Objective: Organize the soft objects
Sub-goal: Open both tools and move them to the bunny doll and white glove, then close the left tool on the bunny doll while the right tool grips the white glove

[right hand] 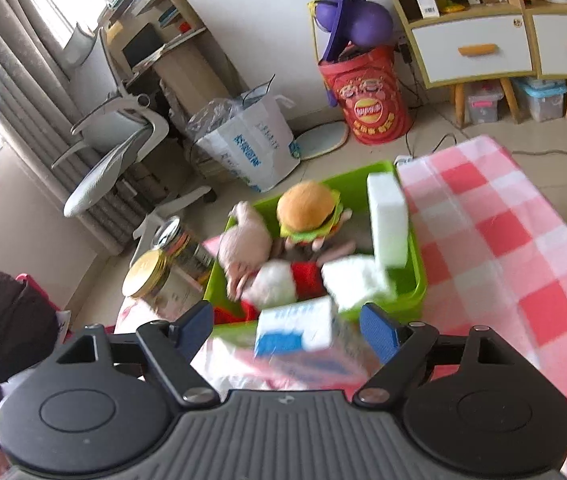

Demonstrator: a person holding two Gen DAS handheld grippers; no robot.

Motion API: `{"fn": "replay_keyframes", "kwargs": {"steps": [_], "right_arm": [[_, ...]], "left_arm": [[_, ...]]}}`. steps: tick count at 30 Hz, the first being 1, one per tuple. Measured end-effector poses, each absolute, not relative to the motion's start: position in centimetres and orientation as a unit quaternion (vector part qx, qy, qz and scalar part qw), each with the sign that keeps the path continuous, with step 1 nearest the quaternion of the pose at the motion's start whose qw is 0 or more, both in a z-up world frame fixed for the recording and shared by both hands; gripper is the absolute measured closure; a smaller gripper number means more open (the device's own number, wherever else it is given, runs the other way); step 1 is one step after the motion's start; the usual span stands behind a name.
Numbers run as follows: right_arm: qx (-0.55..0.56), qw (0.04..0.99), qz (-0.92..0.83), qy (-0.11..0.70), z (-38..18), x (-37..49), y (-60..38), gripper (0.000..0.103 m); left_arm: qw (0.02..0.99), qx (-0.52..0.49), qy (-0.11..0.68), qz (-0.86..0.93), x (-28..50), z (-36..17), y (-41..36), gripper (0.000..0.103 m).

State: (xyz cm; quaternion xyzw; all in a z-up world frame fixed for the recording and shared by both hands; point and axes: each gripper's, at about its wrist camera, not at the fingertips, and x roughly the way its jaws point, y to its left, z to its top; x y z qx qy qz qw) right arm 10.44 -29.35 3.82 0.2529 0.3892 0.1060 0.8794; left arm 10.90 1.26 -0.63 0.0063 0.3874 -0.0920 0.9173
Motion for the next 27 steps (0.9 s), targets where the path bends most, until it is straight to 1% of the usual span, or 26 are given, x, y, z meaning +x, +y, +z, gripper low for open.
{"fn": "replay_keyframes", "kwargs": {"steps": [8, 12, 16, 25, 27], "right_arm": [[0.245, 0.873, 0.124, 0.403, 1.4, 7.6, -25.4, 0.046], [0.221, 0.866, 0.126, 0.431, -0.7, 7.6, -23.2, 0.046], [0.204, 0.863, 0.124, 0.444, -2.0, 7.9, -21.8, 0.046], [0.170, 0.857, 0.130, 0.468, -3.9, 8.6, -19.0, 0.046], [0.167, 0.857, 0.128, 0.470, -4.3, 8.8, -18.5, 0.046]], "left_arm": [[0.905, -0.053, 0.421, -0.038, 8.1, -4.2, 4.2, 0.006], [0.891, -0.068, 0.447, -0.032, 8.0, -6.4, 5.0, 0.011], [0.878, -0.124, 0.460, -0.045, 8.2, -7.5, 5.7, 0.013], [0.867, -0.186, 0.461, -0.041, 8.5, -8.6, 6.6, 0.029], [0.865, -0.195, 0.460, -0.039, 8.9, -8.9, 7.0, 0.035]]}}
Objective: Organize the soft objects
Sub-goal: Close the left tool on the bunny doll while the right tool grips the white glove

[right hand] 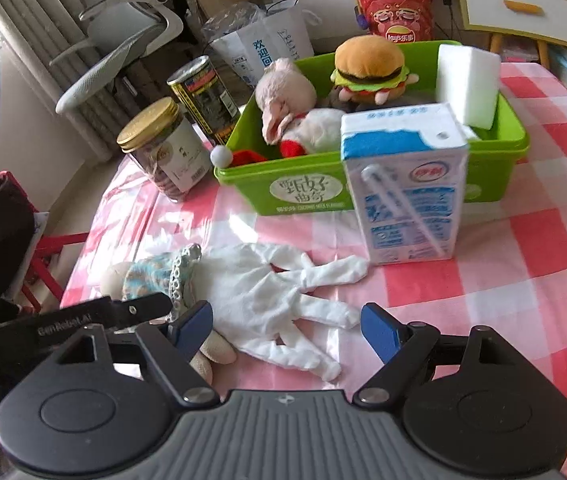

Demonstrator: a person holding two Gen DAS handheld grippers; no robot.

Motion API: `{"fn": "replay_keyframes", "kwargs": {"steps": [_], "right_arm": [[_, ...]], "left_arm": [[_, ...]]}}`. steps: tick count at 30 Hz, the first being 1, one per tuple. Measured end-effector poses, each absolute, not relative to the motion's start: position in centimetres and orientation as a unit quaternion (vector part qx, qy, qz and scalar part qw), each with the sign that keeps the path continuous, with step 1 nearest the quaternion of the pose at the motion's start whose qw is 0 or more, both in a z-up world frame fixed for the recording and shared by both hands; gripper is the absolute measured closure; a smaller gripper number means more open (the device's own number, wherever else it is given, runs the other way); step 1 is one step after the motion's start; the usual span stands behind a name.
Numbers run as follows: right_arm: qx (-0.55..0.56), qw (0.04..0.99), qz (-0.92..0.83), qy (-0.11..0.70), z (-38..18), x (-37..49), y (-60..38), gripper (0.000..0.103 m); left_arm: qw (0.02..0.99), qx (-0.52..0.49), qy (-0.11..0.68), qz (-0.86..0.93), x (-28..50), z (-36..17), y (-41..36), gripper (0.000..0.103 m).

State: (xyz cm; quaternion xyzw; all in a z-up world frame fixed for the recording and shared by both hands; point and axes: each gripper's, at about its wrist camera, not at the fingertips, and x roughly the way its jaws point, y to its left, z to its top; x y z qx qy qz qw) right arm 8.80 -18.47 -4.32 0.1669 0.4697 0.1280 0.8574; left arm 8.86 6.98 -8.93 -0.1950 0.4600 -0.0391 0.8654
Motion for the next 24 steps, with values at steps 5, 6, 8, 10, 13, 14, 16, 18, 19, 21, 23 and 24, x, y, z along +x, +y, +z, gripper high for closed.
{"fn": "replay_keyframes", "kwargs": {"steps": [5, 6, 8, 10, 13, 14, 16, 18, 19, 21, 23, 24], "right_arm": [[0.146, 0.857, 0.128, 0.477, -5.8, 9.4, -16.6, 0.046], [0.140, 0.859, 0.130, 0.475, -5.9, 9.6, -16.1, 0.047], [0.131, 0.860, 0.133, 0.475, -6.4, 9.8, -15.2, 0.049], [0.120, 0.860, 0.130, 0.479, -6.8, 10.0, -14.5, 0.064], [0.084, 0.867, 0.132, 0.473, -7.1, 10.0, -13.4, 0.084], [0.074, 0.867, 0.136, 0.474, -7.2, 10.0, -13.2, 0.092], [0.079, 0.862, 0.141, 0.481, -7.1, 10.0, -13.3, 0.103], [0.098, 0.850, 0.145, 0.497, -7.3, 10.1, -13.7, 0.103], [0.101, 0.846, 0.145, 0.502, -7.2, 9.9, -14.0, 0.103], [0.102, 0.840, 0.144, 0.514, -7.1, 9.5, -14.4, 0.103], [0.113, 0.828, 0.141, 0.531, -6.9, 9.1, -14.8, 0.103], [0.117, 0.823, 0.141, 0.538, -6.8, 8.9, -14.9, 0.103]], "left_arm": [[0.859, -0.205, 0.468, -0.036, 9.4, -9.8, 7.5, 0.055], [0.858, -0.206, 0.469, -0.038, 9.5, -9.8, 7.6, 0.058], [0.858, -0.197, 0.472, -0.046, 9.6, -9.7, 7.5, 0.066], [0.856, -0.186, 0.479, -0.054, 9.7, -9.5, 7.6, 0.069], [0.853, -0.165, 0.491, -0.066, 9.5, -9.2, 8.0, 0.074], [0.852, -0.156, 0.495, -0.071, 9.3, -9.1, 8.2, 0.075], [0.852, -0.138, 0.499, -0.082, 8.8, -8.9, 8.6, 0.082], [0.851, -0.120, 0.503, -0.093, 8.2, -8.6, 9.1, 0.091], [0.851, -0.109, 0.505, -0.096, 7.9, -8.5, 9.3, 0.092], [0.850, -0.087, 0.511, -0.099, 7.2, -8.5, 9.9, 0.094], [0.849, -0.073, 0.515, -0.099, 6.7, -8.5, 10.5, 0.094], [0.849, -0.068, 0.515, -0.096, 6.4, -8.5, 10.8, 0.094]]}}
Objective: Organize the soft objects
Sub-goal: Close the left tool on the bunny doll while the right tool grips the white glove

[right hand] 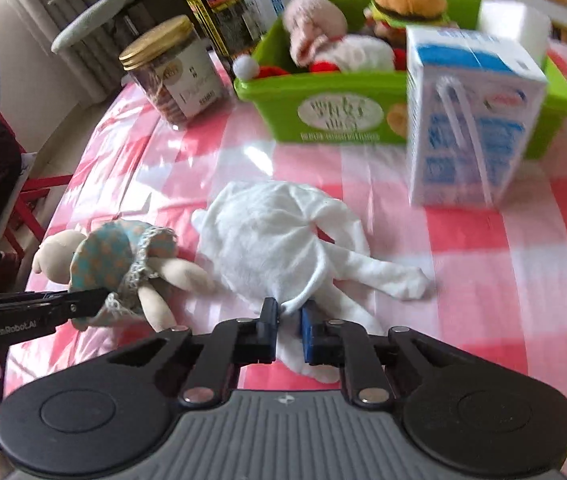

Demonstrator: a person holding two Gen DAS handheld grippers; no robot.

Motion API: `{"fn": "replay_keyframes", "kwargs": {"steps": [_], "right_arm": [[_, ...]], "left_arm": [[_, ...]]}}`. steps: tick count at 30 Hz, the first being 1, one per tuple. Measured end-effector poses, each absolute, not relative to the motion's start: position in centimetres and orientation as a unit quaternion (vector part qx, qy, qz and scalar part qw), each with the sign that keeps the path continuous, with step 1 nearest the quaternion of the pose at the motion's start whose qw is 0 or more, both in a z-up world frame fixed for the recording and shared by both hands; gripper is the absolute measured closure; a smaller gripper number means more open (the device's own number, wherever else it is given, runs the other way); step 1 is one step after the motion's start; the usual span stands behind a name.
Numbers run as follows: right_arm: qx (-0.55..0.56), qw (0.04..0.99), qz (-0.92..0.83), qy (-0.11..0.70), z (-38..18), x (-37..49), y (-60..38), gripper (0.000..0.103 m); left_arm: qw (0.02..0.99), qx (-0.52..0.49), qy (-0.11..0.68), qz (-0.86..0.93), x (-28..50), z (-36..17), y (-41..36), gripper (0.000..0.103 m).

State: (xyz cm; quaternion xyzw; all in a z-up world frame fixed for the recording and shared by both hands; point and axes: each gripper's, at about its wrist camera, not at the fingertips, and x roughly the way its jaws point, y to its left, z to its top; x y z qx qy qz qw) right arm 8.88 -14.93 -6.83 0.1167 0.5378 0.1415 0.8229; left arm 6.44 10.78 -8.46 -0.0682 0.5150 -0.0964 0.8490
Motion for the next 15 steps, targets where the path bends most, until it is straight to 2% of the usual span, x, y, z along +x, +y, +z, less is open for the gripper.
{"fn": "replay_keyframes", "kwargs": {"steps": [2, 4, 7, 8, 9, 11, 15], "right_arm": [[0.117, 0.818, 0.147, 0.545, -6.5, 8.3, -15.1, 0.103], [0.105, 0.824, 0.158, 0.533, -5.9, 7.5, -15.0, 0.103], [0.099, 0.837, 0.172, 0.509, -4.9, 6.8, -14.9, 0.101], [0.097, 0.842, 0.172, 0.502, -4.6, 6.6, -14.9, 0.093], [0.094, 0.847, 0.171, 0.495, -4.5, 6.5, -14.9, 0.083], [0.085, 0.855, 0.167, 0.484, -4.3, 6.5, -14.8, 0.069], [0.052, 0.864, 0.168, 0.471, -4.7, 6.7, -14.0, 0.065]], "left_arm": [[0.852, -0.058, 0.513, -0.092, 6.0, -8.3, 11.2, 0.093], [0.857, -0.050, 0.504, -0.093, 5.5, -8.1, 11.4, 0.088], [0.869, -0.037, 0.485, -0.086, 4.9, -7.7, 11.5, 0.066], [0.874, -0.035, 0.479, -0.081, 4.8, -7.5, 11.4, 0.052], [0.877, -0.036, 0.473, -0.081, 4.7, -7.4, 11.3, 0.044], [0.881, -0.040, 0.464, -0.080, 4.7, -7.4, 11.0, 0.038], [0.885, -0.044, 0.459, -0.070, 5.3, -7.8, 10.1, 0.036]]}}
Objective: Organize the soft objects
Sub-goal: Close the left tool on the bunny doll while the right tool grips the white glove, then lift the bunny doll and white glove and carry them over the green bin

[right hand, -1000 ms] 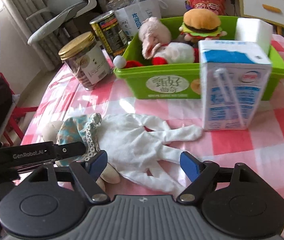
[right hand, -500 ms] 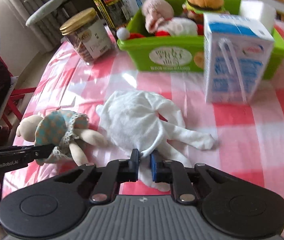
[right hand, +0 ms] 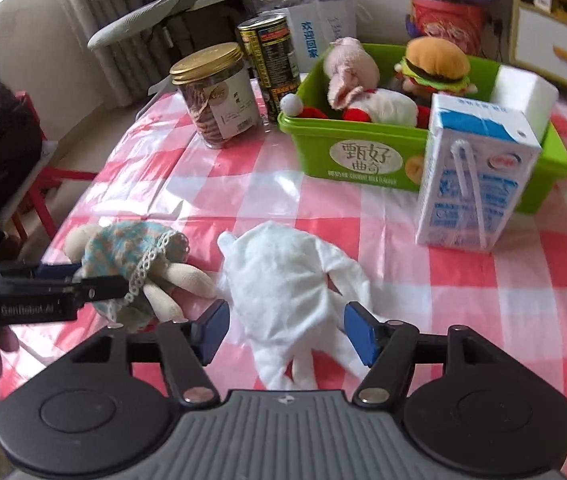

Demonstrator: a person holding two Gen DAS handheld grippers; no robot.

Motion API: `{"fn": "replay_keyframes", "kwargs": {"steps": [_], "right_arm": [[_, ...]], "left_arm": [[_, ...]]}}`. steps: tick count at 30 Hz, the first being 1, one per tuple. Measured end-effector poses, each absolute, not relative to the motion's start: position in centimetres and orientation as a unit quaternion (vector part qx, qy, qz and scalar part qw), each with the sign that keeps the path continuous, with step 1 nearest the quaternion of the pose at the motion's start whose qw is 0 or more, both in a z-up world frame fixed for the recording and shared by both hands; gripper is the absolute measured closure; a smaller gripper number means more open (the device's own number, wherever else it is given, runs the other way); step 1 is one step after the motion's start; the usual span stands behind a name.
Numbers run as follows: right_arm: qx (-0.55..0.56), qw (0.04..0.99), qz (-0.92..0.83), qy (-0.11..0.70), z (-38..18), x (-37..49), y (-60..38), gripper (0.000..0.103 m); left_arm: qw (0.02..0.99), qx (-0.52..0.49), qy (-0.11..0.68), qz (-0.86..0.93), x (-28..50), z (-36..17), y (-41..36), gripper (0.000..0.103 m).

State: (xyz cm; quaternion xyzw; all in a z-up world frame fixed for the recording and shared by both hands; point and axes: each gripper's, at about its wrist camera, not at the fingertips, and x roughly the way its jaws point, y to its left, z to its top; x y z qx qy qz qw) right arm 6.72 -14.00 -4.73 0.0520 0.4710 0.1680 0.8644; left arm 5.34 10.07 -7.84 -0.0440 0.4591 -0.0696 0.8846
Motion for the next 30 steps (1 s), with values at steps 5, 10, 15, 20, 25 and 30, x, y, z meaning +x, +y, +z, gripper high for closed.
{"fn": "replay_keyframes", "kwargs": {"steps": [5, 10, 15, 20, 25, 30], "right_arm": [[0.020, 0.863, 0.166, 0.476, -6.0, 7.3, -12.8, 0.065], [0.006, 0.864, 0.162, 0.477, -6.9, 7.5, -12.3, 0.065], [-0.006, 0.866, 0.160, 0.474, -7.1, 7.2, -11.9, 0.065], [-0.030, 0.866, 0.160, 0.474, -7.0, 6.8, -11.3, 0.091], [0.011, 0.855, 0.166, 0.491, -6.7, 7.2, -12.0, 0.103], [0.043, 0.852, 0.172, 0.493, -6.1, 7.4, -12.6, 0.103]], "left_arm": [[0.889, -0.053, 0.451, -0.054, 6.0, -8.4, 9.3, 0.038], [0.888, -0.049, 0.455, -0.037, 6.6, -8.9, 9.0, 0.048], [0.886, -0.058, 0.459, -0.034, 6.7, -9.1, 9.0, 0.061], [0.880, -0.063, 0.469, -0.039, 6.7, -9.0, 9.0, 0.084], [0.878, -0.078, 0.471, -0.043, 6.3, -8.3, 9.4, 0.092], [0.882, -0.071, 0.464, -0.050, 6.0, -7.4, 9.5, 0.097]]}}
